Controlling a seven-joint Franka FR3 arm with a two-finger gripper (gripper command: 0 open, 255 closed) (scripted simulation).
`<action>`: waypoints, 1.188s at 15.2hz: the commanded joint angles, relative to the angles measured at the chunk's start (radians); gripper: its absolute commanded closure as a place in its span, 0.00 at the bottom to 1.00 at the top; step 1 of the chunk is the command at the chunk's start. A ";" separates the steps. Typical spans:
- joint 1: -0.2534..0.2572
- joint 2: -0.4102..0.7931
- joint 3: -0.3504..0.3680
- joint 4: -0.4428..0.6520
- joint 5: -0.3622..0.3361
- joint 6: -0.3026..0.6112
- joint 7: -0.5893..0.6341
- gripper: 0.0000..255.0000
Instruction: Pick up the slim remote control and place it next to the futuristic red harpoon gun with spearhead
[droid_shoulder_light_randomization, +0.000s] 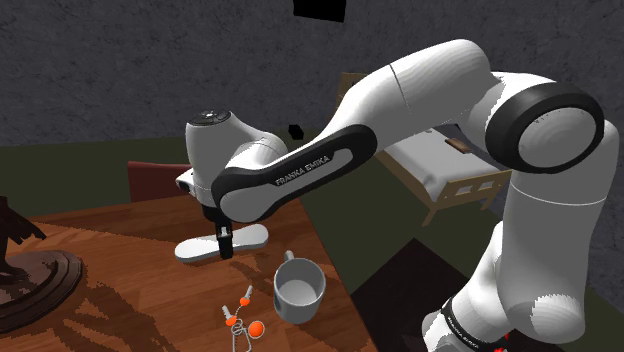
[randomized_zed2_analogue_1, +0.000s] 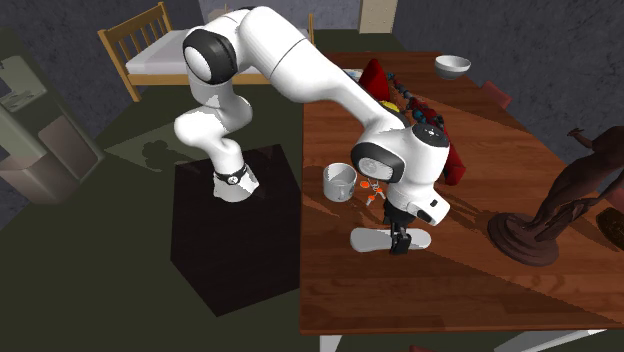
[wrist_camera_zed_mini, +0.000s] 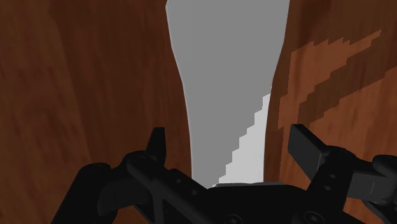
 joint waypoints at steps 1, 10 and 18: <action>0.000 0.000 0.000 0.000 0.000 0.000 0.000 0.00; 0.000 0.000 0.000 0.000 0.000 0.000 0.000 1.00; -0.004 -0.033 0.006 0.024 0.015 -0.055 -0.010 1.00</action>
